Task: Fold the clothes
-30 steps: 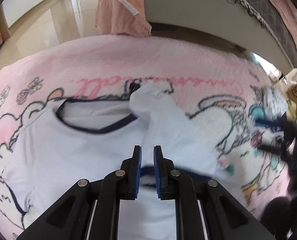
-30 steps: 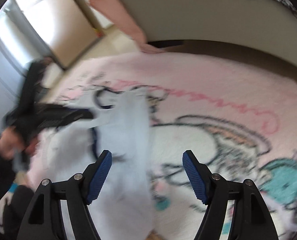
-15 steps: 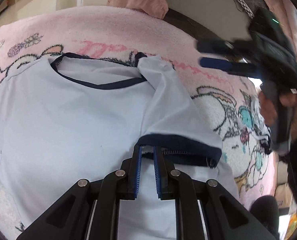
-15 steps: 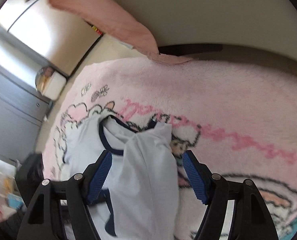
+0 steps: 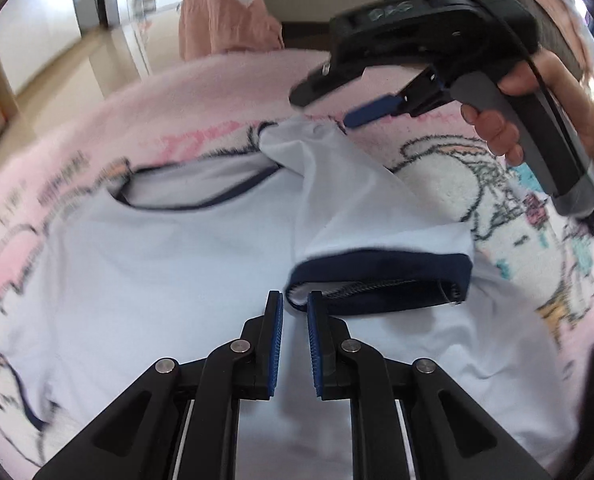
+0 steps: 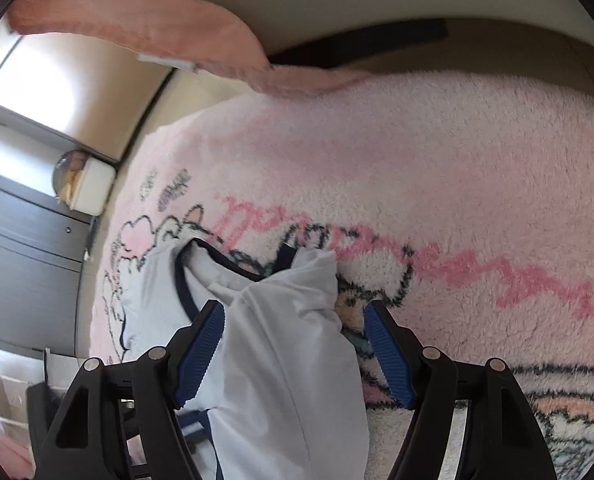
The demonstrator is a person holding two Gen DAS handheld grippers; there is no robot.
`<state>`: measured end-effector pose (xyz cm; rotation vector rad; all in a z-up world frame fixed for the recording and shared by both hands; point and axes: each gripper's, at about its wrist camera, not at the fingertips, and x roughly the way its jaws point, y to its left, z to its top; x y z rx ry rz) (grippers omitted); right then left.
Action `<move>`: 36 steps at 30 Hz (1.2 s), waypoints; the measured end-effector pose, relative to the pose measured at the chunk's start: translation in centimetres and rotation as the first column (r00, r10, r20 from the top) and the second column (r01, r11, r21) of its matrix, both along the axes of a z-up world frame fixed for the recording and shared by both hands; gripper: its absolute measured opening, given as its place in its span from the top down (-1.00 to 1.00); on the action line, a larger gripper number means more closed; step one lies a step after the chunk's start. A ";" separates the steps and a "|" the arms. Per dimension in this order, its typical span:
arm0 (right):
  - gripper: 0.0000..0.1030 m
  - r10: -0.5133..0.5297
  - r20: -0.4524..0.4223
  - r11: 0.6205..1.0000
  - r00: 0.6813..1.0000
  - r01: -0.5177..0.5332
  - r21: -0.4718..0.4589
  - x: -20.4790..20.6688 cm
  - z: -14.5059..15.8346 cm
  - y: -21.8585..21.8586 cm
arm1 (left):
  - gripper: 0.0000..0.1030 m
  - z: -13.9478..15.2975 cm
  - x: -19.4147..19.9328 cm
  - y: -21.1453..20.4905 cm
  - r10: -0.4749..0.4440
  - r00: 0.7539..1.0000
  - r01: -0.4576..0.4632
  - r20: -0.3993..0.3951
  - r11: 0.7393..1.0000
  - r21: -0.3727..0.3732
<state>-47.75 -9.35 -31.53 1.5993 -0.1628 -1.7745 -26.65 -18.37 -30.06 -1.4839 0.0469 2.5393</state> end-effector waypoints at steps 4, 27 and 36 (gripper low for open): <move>-0.40 -0.010 0.064 1.000 0.998 0.010 0.003 -0.2 -1.2 0.1 | -0.17 -0.4 -0.5 -0.4 -0.029 1.000 0.029 0.008 0.998 0.049; 0.50 -0.127 0.209 0.988 0.970 0.143 -0.061 -1.4 -3.5 0.8 | 0.52 -1.9 -1.3 0.1 0.002 1.000 0.001 -0.018 0.985 0.175; 0.80 -0.205 0.196 0.967 0.959 0.229 -0.113 -1.1 -4.2 2.1 | 0.88 -2.1 -0.9 -2.1 0.089 0.994 -0.106 0.066 0.932 0.347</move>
